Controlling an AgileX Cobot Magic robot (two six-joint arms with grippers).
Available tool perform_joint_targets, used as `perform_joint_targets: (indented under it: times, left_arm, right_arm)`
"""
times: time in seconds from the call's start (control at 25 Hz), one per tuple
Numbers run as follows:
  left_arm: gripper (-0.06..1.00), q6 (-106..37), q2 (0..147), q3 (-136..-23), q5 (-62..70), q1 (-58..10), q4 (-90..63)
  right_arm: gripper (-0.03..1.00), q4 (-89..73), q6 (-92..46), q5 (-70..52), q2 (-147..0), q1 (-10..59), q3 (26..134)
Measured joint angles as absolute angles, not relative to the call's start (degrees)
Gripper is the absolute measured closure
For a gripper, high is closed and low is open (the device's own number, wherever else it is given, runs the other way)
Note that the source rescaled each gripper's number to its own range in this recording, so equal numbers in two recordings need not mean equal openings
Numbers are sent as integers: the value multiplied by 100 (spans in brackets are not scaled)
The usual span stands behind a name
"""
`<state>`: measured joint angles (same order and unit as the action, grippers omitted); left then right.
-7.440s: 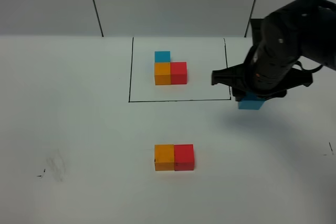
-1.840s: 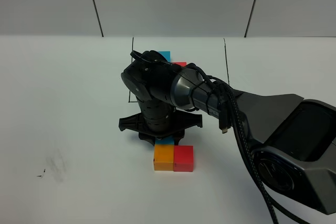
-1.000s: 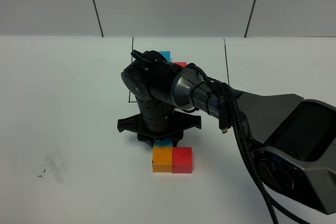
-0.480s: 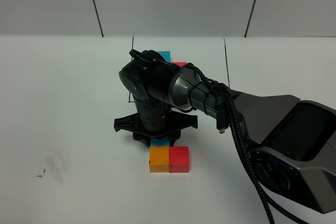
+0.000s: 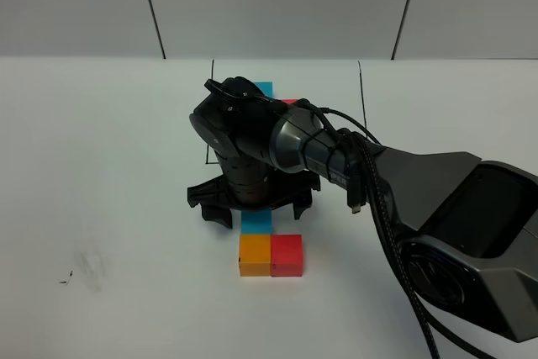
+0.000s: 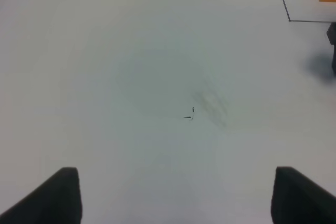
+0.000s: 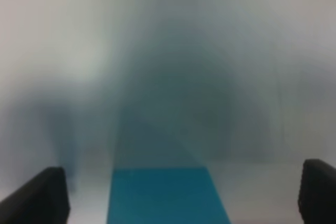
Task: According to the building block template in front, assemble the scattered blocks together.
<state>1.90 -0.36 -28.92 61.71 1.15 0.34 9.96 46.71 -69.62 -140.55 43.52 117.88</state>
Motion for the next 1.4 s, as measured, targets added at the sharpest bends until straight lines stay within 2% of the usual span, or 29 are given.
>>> perform_joint_targets:
  times: [0.08, 0.2, 0.4, 0.52, 0.72, 1.0, 1.4]
  left_arm:
    - [32, 190, -36, -2892, 6171, 115, 34]
    - [32, 190, -36, -2892, 6171, 115, 34]
    - [32, 190, -36, -2892, 6171, 115, 34]
    - [32, 190, -36, -2892, 6171, 115, 34]
    - [32, 190, -36, -2892, 6171, 115, 34]
    - [32, 190, -36, -2892, 6171, 115, 34]
    - [32, 190, -36, -2892, 6171, 115, 34]
  right_arm:
    - [9, 1054, 4631, -6962, -14055, 4352, 11941]
    - [5, 1025, 4690, -6962, -14055, 4352, 12187]
    - [8, 982, 4507, -6962, -13914, 4358, 12578]
    - [13, 1452, 4278, -6960, -13656, 4345, 12897]
    - [14, 2119, 3713, -6966, -13137, 4099, 13413]
    - [14, 2434, 2752, -6959, -12254, 3107, 13757]
    - [15, 1707, 233, -6974, -10954, 802, 13775]
